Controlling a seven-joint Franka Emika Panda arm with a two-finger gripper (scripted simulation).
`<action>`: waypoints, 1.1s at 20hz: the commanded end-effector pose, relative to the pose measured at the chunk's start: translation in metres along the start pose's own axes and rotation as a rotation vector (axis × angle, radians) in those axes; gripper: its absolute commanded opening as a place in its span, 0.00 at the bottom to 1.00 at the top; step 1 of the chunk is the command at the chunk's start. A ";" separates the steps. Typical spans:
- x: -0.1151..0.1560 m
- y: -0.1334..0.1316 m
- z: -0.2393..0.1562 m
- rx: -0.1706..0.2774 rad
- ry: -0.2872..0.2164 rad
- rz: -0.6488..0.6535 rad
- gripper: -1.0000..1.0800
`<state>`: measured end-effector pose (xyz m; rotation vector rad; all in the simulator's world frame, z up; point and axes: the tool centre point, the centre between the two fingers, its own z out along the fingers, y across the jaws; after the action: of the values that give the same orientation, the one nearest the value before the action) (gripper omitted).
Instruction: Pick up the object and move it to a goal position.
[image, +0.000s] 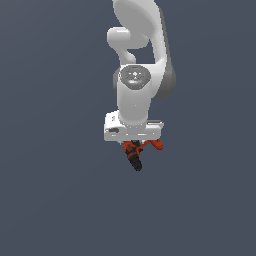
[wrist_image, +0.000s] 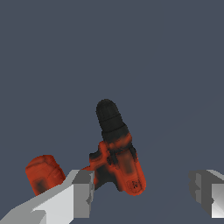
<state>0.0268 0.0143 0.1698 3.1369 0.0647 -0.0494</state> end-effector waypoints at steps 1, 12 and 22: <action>0.004 -0.001 0.007 -0.010 -0.034 -0.019 0.81; 0.020 -0.009 0.051 -0.066 -0.220 -0.126 0.81; 0.026 -0.015 0.090 -0.112 -0.377 -0.217 0.81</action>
<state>0.0491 0.0292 0.0851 2.9518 0.3687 -0.5762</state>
